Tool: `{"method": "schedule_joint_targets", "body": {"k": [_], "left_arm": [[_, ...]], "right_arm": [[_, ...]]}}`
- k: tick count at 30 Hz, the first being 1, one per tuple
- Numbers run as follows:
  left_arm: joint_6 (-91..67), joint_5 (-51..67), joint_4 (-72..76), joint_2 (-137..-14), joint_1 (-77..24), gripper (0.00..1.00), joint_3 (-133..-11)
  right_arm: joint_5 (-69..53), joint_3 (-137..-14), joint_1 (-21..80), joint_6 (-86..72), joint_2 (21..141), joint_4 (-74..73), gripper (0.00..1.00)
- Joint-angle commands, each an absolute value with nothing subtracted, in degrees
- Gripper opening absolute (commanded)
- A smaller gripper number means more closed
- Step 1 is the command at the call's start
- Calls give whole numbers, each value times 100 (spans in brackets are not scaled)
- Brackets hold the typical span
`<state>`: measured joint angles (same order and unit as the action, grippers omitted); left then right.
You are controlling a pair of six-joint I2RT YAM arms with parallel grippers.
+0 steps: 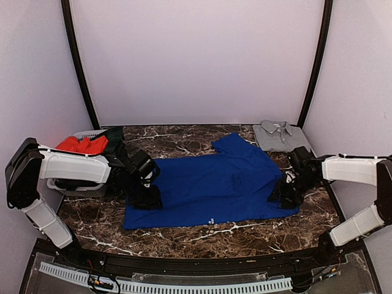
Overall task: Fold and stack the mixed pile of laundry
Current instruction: Move the 1/3-folded T-shirt to the center of the board.
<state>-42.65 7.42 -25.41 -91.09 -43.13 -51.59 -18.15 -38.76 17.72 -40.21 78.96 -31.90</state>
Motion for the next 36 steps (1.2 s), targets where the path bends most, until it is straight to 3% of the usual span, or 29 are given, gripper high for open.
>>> {"method": "schedule_joint_targets", "body": {"k": [1, 7, 11, 22, 27, 36], "left_arm": [[-4230, 602, -2696, -9109, -4316, 49, -4977], [-4260, 651, -2796, -9050, -4311, 49, -4681], [-4128, 581, -2873, -8931, -4315, 49, -4612], [-3709, 506, -2954, -8580, -4399, 49, -5425], [-3774, 533, -2806, -8798, -4403, 49, -5458], [-3853, 443, -2853, -9030, -4393, 50, -5519]], "right_arm": [[-1556, -3788, 1828, -4568, 7121, -3969, 52], [-2024, -3252, 1846, -4987, 6377, -4200, 52], [-1842, -3542, 1846, -4386, 6169, -4036, 50], [-1676, -4893, 1819, -3549, 8400, -3211, 45], [-1535, -4715, 1664, -3795, 8942, -3054, 46], [-2156, -3570, 1406, -5135, 7572, -3348, 52]]}}
